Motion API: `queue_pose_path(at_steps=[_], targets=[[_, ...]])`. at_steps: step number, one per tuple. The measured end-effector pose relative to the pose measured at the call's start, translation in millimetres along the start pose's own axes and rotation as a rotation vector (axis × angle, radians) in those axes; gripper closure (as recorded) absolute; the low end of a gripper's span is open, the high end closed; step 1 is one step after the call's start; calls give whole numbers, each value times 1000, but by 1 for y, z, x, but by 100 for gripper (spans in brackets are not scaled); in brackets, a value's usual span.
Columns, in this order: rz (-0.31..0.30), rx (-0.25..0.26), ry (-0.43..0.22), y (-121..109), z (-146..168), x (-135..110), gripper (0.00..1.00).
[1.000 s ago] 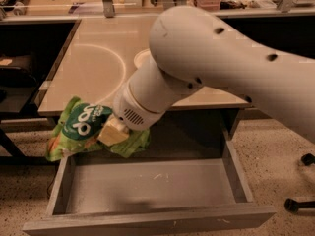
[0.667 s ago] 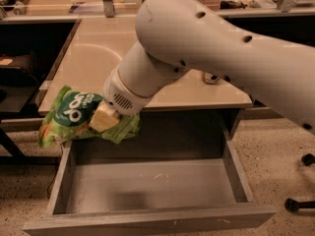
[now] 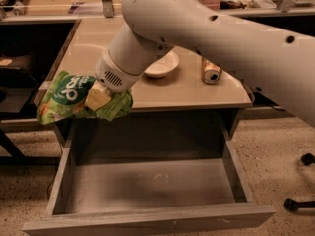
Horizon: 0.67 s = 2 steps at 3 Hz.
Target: Pick green rice chip bag from top drawer and place on counter
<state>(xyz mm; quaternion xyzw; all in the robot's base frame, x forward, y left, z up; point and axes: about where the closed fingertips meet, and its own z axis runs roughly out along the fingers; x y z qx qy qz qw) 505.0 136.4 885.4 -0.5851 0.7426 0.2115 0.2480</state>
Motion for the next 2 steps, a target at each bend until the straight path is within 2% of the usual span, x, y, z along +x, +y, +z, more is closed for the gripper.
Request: queue_pose_path(at_steps=[2], targets=[[54, 19, 10, -68, 18, -20, 100]])
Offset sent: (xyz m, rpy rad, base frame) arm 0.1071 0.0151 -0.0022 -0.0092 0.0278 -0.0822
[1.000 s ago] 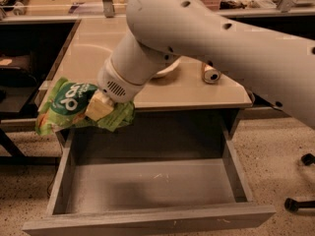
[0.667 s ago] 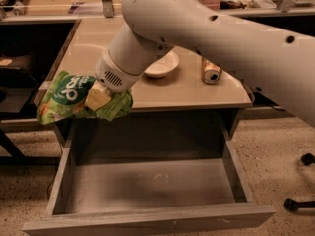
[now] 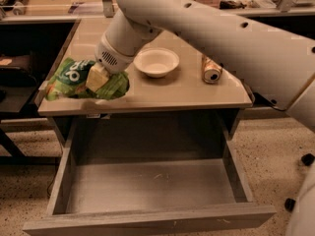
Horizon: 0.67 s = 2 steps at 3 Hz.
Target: Pick green rice chip bag from top drawer and place on counter
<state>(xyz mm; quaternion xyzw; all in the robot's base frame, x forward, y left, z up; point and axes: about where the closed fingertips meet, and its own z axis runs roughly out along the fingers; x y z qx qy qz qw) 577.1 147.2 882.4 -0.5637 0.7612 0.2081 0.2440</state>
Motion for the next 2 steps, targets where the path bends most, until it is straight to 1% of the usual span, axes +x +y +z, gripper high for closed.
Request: queue_pose_path(at_steps=[1, 2], targets=[[13, 4, 8, -23, 10, -14, 100], [37, 3, 20, -43, 24, -22, 100]])
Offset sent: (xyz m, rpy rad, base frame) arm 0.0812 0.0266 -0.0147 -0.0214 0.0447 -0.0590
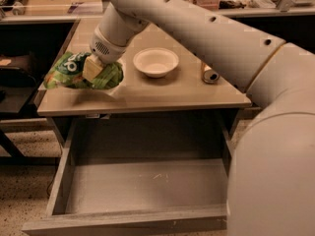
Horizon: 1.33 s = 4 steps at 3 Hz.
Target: Pick green rice chip bag from top drawer and place on counter
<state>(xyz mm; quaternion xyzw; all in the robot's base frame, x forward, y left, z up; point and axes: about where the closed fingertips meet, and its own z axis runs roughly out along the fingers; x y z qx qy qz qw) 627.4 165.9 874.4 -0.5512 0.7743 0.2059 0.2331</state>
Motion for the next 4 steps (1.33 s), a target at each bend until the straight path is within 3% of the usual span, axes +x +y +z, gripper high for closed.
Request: queue_pose_path(at_steps=[2, 4], targets=[[40, -1, 34, -32, 25, -13, 100], [40, 1, 31, -34, 25, -15, 59]])
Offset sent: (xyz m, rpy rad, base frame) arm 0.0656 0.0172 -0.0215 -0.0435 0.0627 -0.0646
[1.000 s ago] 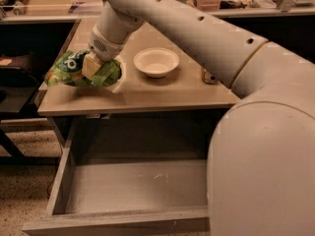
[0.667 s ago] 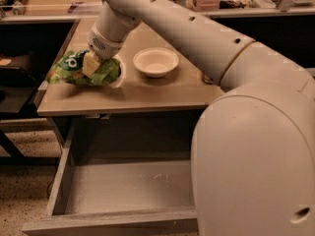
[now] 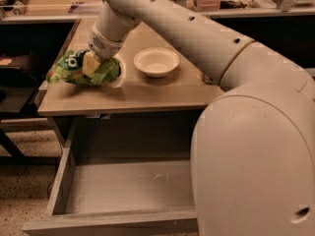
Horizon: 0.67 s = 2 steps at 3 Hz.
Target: Pick green rice chip bag from top drawer and place on counter
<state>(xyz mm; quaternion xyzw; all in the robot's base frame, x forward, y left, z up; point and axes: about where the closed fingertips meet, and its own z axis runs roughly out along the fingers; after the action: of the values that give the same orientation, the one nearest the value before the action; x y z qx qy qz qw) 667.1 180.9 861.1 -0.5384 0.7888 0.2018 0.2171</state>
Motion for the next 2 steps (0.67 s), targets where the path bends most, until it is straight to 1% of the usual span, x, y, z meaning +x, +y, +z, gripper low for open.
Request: queue_pose_path(at_steps=[2], targets=[[0, 0, 0, 0, 0, 0, 12]])
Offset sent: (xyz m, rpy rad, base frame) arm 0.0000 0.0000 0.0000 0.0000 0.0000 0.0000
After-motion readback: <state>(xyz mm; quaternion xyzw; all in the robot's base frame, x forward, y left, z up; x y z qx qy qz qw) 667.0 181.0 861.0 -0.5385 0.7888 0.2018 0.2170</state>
